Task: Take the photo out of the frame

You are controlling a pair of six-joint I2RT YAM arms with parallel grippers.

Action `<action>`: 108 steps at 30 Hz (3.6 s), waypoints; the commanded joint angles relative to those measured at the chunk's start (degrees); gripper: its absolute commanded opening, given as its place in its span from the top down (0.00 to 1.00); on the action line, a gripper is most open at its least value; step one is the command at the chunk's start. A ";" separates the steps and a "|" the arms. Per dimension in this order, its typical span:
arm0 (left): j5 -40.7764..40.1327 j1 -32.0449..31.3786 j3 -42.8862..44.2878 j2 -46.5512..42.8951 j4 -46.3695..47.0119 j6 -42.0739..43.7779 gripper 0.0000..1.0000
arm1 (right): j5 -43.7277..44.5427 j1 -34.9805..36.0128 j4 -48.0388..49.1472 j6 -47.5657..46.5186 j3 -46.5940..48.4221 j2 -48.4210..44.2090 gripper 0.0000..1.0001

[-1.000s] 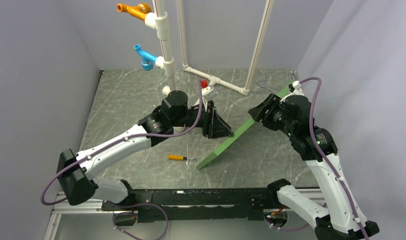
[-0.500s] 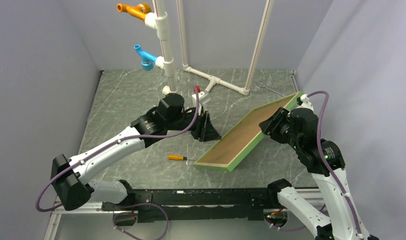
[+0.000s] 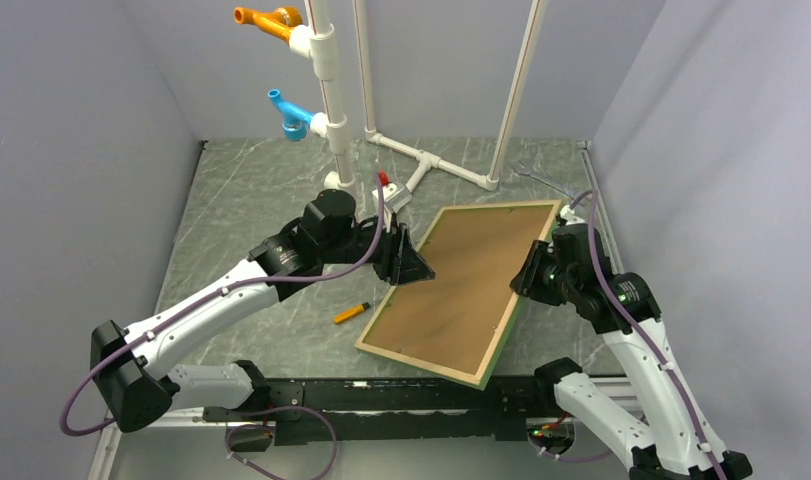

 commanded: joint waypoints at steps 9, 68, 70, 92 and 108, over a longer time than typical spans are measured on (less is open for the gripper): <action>-0.69 0.47 -2.33 -3.95 1.35 1.03 0.50 | 6.81 0.25 7.06 -3.38 -3.89 6.63 1.00; -27.52 2.81 -39.30 -22.59 4.49 -9.33 0.19 | -4.84 -23.67 42.04 3.81 -24.29 28.88 0.96; -27.93 2.91 -38.83 -22.78 3.78 -9.11 0.19 | -4.29 -24.30 42.12 4.90 -24.48 28.00 1.00; -26.37 7.31 -36.36 -22.01 1.37 -7.60 0.03 | 3.99 -24.85 39.28 -1.21 -18.40 31.86 0.94; -37.08 18.14 -38.16 -13.87 7.61 -4.60 0.03 | -6.88 -3.21 40.06 -4.03 -20.15 14.32 0.01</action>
